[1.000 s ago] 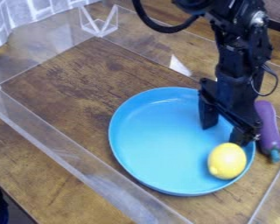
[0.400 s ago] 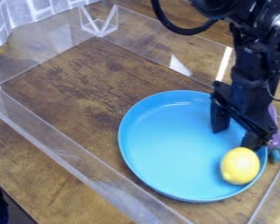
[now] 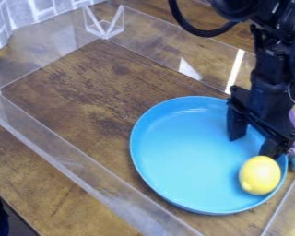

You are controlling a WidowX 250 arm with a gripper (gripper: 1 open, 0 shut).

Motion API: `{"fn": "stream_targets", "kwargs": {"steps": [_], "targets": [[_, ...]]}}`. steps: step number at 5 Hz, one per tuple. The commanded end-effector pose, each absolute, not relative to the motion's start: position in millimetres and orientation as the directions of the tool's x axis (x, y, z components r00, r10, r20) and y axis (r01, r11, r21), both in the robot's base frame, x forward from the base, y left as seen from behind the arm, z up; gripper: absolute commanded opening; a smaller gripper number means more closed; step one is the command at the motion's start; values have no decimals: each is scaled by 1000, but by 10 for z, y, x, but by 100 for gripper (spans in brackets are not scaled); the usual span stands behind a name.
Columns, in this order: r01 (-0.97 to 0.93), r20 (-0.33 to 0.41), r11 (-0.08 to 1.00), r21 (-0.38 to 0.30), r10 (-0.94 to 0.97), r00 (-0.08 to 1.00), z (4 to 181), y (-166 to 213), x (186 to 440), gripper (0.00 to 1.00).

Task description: Move the carrot to the left side

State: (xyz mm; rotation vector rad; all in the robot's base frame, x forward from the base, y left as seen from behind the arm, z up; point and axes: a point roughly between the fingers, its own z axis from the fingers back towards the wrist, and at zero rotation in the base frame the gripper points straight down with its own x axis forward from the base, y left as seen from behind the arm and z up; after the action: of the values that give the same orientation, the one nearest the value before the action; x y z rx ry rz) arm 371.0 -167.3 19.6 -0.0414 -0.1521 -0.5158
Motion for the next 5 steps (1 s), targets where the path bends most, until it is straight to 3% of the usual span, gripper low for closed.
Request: {"fn": "stream_targets", "kwargs": {"steps": [1,5], "targets": [[518,105,855,-11,-514,851,-3,-1865,3595,100],[521,72,853,-13,-519,852,-9,-1898,3759,100]]}}
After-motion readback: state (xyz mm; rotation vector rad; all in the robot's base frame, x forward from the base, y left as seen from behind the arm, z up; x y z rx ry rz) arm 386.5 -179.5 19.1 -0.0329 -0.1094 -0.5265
